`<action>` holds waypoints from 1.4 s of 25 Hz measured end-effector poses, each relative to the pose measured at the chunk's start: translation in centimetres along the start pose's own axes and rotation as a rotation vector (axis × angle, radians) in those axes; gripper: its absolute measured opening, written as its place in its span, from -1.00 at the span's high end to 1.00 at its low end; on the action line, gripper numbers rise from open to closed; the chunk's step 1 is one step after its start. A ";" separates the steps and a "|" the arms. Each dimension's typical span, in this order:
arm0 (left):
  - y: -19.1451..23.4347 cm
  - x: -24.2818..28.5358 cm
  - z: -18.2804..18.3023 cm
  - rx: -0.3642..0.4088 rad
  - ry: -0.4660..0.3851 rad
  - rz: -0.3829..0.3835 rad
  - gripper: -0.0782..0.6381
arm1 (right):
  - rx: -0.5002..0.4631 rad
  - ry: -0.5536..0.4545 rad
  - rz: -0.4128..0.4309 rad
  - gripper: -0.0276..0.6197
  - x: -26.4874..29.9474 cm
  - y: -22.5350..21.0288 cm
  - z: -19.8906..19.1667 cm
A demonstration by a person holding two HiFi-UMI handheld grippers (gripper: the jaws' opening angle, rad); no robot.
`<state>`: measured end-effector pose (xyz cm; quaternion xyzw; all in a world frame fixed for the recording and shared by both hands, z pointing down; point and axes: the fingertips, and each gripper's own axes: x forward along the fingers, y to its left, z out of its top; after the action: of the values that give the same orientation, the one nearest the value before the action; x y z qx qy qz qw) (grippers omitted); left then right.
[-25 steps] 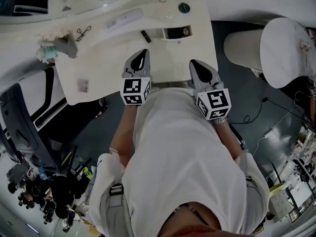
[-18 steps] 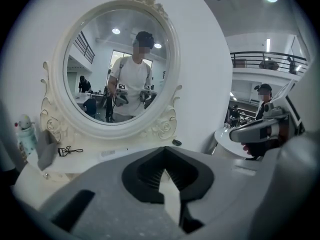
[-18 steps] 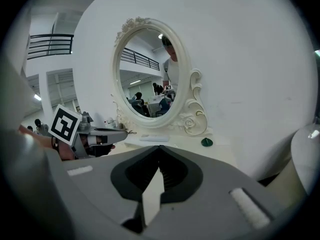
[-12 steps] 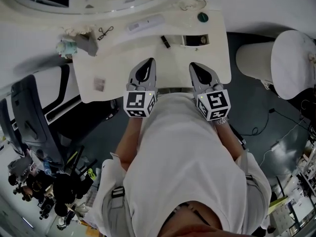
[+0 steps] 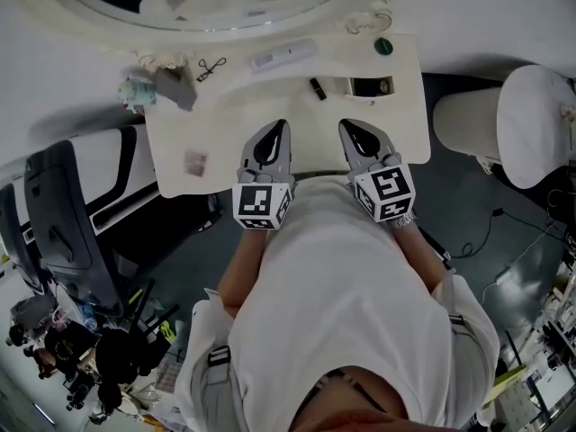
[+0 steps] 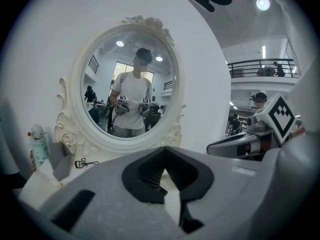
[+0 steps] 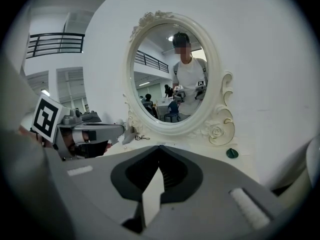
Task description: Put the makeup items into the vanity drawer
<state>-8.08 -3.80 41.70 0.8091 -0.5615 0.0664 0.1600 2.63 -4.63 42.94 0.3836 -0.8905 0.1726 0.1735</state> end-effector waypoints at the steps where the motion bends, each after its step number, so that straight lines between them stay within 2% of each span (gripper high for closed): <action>1: 0.7 -0.4 0.1 -0.005 -0.005 0.010 0.77 | -0.002 0.001 0.002 0.89 0.3 0.4 0.1; 5: 2.5 -1.6 -0.2 -0.003 -0.006 0.020 0.77 | -0.007 -0.001 0.005 0.89 1.2 2.3 0.2; 10: 2.9 -2.1 -0.9 0.017 0.013 -0.013 0.77 | -0.002 0.002 -0.006 0.89 1.9 3.9 -0.1; 13: 2.9 -2.0 -0.9 0.009 0.002 -0.049 0.77 | 0.008 0.003 -0.024 0.89 1.9 4.1 -0.4; 24: 3.4 -1.3 -1.2 0.007 0.021 -0.094 0.76 | 0.020 0.016 -0.057 0.89 2.4 4.2 -0.6; 30: 4.1 -0.6 -1.5 -0.011 0.026 -0.107 0.76 | -0.033 0.056 -0.059 0.89 3.6 3.9 -0.6; 35: 4.8 0.5 -1.6 -0.014 0.040 -0.116 0.77 | -0.049 0.138 -0.031 0.89 6.0 3.0 -1.9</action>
<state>-12.23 -5.27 44.28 0.8378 -0.5107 0.0692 0.1805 -3.14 -5.53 46.76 0.3801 -0.8744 0.1741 0.2463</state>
